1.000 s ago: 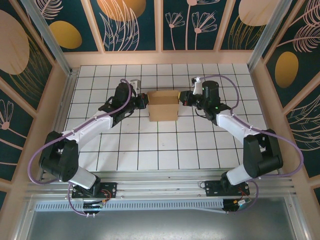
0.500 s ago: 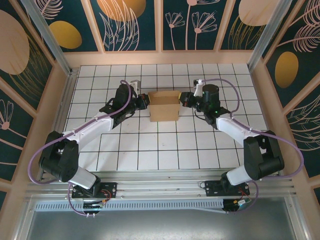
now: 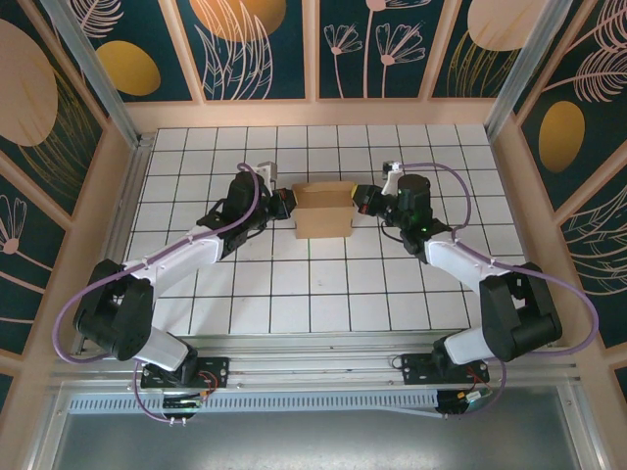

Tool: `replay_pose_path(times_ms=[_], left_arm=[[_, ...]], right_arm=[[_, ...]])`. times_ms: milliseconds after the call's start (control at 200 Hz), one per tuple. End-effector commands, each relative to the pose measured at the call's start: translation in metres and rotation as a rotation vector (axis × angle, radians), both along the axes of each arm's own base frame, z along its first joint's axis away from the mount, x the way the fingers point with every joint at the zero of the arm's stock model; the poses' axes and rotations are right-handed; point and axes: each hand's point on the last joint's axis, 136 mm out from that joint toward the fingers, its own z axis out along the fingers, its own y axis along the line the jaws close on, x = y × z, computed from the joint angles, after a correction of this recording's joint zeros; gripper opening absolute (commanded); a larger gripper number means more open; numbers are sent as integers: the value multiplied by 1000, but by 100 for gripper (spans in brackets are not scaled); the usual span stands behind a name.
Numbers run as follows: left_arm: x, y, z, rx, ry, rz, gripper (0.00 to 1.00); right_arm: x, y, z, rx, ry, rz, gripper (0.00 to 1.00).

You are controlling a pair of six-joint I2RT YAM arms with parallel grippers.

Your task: Fold the paper box

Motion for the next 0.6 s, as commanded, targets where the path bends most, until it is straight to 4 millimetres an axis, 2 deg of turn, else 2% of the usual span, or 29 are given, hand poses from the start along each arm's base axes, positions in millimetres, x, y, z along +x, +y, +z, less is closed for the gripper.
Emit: replay_pose_path(times_ms=[0,130,310,496,591], left_arm=[[-35,-10,-50,44,176,-76,0],[-37,-7,-54,55,183,-69,0],[-40,-3,-58,70,188,-63,0],[-40,-1,-60,85,192,-58,0],[-41,-2,-62,82,199,-61,0]], right_arm=[[-22,4,-43,-15,162,12,2],[-26,1,-53,-41,164,8,2],[-29,-8,-69,-197,133,-2,2],[-27,-14,-65,-257,94,-15,3],[-30,-10,-71,-262,102,-2,3]])
